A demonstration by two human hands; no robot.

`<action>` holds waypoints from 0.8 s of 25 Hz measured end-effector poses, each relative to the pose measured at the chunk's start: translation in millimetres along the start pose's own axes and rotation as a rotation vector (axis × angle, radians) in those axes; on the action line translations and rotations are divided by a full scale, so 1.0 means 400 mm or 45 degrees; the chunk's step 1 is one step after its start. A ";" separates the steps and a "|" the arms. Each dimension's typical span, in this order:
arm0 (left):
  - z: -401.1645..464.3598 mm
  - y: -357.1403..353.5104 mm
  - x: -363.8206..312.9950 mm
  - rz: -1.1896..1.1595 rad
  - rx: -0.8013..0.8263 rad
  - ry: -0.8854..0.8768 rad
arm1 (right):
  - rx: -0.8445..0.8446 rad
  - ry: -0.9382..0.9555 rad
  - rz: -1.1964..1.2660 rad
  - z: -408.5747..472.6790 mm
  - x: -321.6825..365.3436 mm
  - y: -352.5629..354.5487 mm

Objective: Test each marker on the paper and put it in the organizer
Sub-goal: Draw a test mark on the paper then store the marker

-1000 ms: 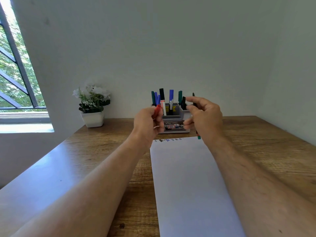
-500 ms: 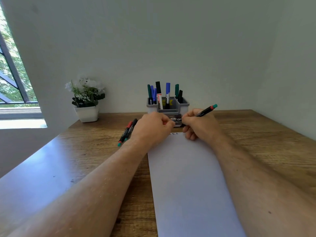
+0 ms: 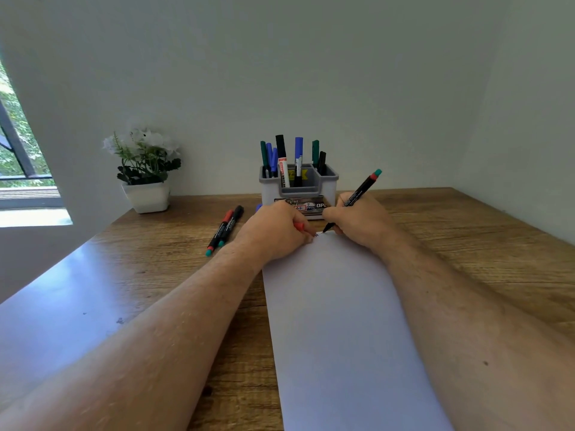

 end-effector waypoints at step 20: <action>-0.002 -0.003 0.001 -0.014 0.042 -0.001 | 0.009 0.014 0.003 -0.001 -0.003 -0.004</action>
Point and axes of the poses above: each hand's wrist, its own z-axis towards the middle knuckle, its own y-axis out of the back of the hand, x = y × z, the point moved 3 cm from there along z, towards the middle knuckle, and after that the axes turned 2 degrees about -y, right-handed, at the moved point
